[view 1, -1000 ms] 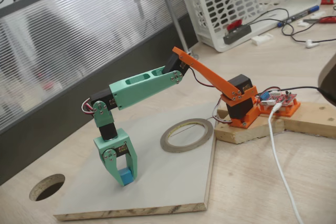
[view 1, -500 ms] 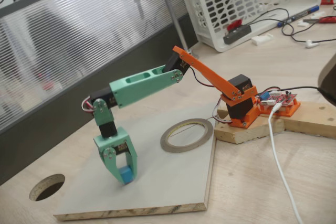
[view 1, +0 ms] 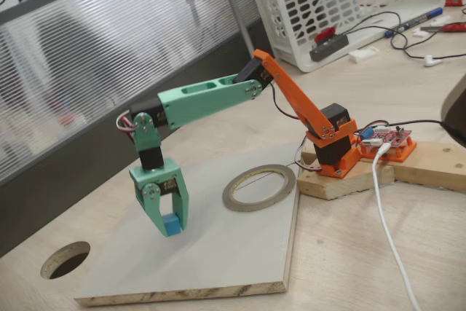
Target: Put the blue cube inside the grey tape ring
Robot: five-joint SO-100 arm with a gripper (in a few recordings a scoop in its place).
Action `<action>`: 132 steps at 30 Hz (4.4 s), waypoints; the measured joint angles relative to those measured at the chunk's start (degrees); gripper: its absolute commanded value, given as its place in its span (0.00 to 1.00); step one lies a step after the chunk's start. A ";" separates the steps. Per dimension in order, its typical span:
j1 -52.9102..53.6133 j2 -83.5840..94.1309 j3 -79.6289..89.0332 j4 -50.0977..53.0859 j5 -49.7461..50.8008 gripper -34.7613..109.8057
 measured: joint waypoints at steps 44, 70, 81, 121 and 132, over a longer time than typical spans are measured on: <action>32.87 48.60 60.38 0.09 0.00 0.26; 32.78 49.39 61.08 0.18 0.00 0.26; 33.05 49.57 61.08 0.35 0.00 0.44; 32.61 45.97 18.81 29.00 0.00 0.27; 36.04 43.42 25.14 29.00 -0.09 0.25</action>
